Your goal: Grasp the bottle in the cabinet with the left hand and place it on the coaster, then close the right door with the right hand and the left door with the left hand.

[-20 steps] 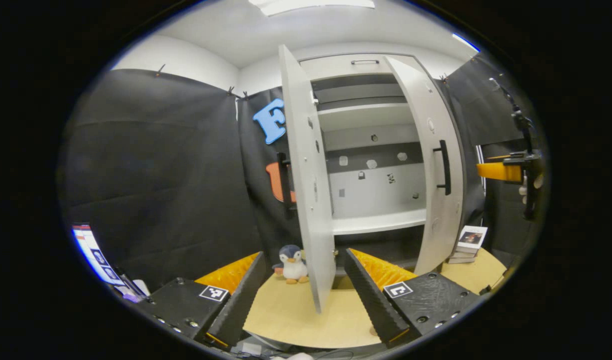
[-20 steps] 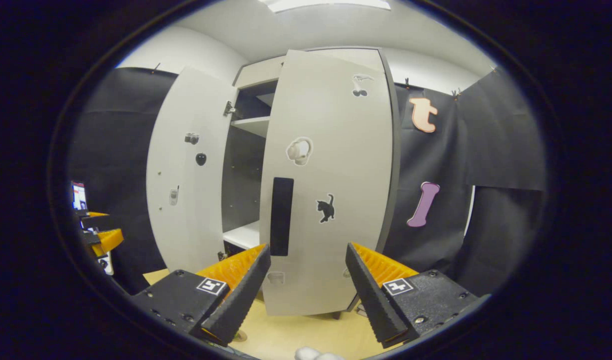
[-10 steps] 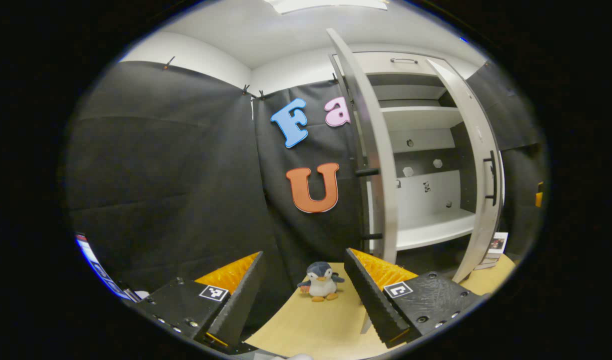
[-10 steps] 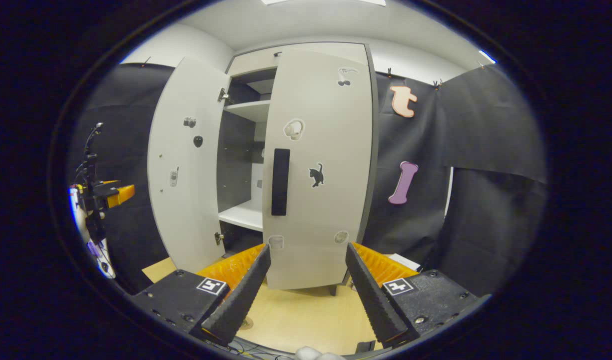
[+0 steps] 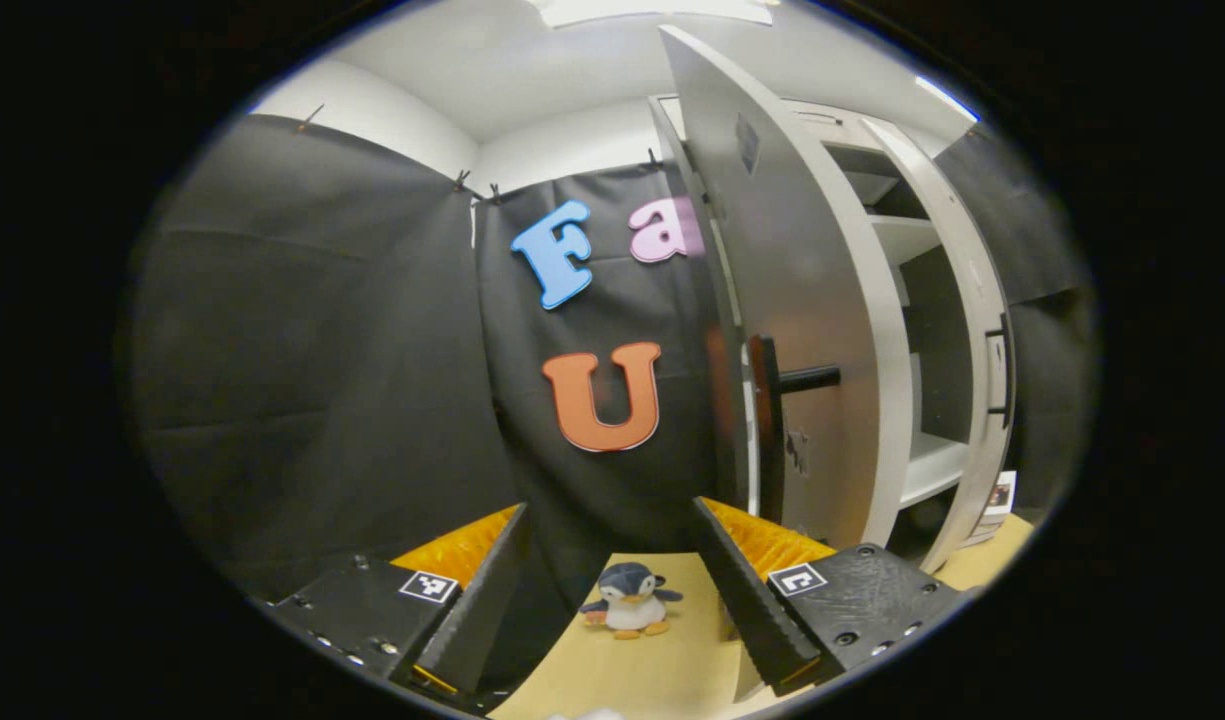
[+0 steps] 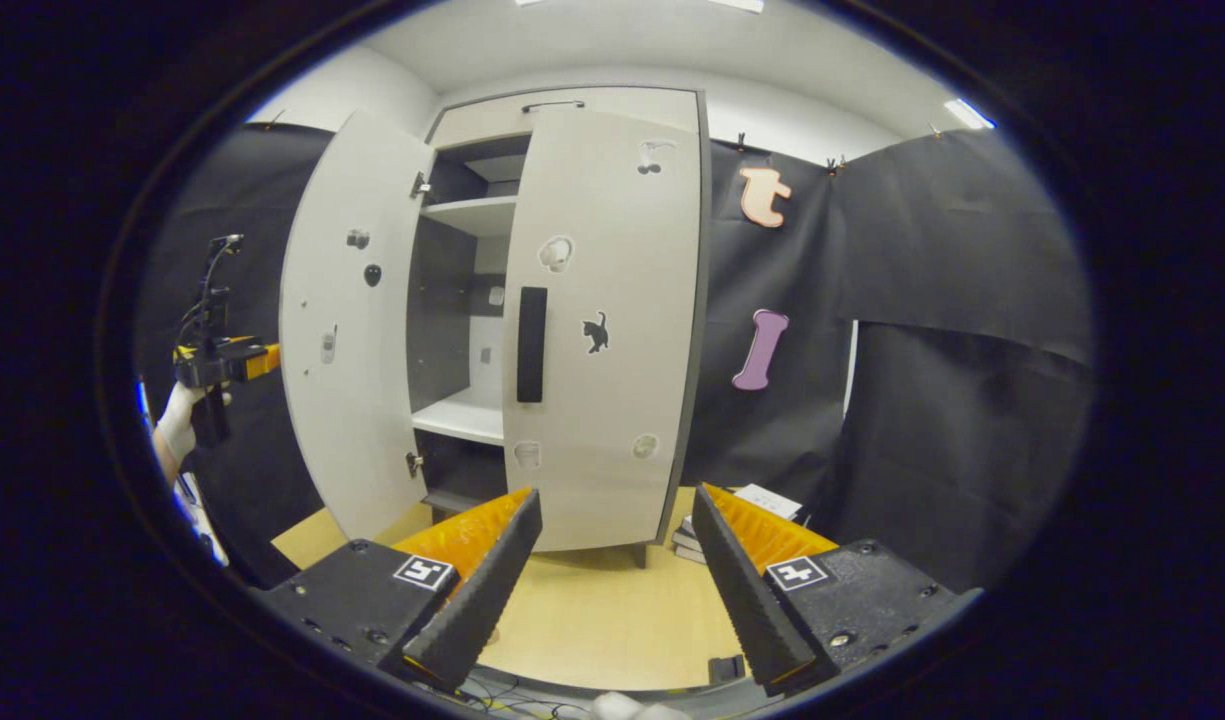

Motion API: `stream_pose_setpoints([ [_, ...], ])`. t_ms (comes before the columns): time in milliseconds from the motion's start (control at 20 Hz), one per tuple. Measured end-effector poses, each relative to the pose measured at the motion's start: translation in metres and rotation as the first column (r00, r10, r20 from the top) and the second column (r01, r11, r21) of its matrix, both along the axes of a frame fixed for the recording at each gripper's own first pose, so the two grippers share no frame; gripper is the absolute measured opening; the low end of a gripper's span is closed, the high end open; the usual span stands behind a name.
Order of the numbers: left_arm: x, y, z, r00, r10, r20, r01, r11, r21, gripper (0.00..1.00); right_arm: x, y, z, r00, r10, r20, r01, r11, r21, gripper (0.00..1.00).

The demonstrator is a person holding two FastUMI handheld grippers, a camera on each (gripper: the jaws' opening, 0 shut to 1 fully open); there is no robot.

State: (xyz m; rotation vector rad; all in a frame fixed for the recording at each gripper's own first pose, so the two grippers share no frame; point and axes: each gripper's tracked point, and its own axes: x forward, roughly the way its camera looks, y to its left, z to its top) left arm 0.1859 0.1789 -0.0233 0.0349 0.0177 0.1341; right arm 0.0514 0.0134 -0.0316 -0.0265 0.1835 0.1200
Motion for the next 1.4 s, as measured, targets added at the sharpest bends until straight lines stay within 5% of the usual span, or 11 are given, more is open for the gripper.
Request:
stream_pose_setpoints([
  [250, -0.004, -0.004, 0.004, 1.0, -0.008, 0.002, 0.007, 0.999, 0.054, 0.88, 0.003, 0.004, -0.002, 1.0, 0.023, -0.006, -0.023, 1.0, 0.018, 0.99],
  [1400, 0.015, -0.168, 0.015, 0.989, -0.149, -0.013, 0.15, 0.987, 0.066, 0.97, 0.0, -0.063, 0.011, 0.998, -0.042, 0.036, 0.041, 0.999, 0.027, 0.99],
])
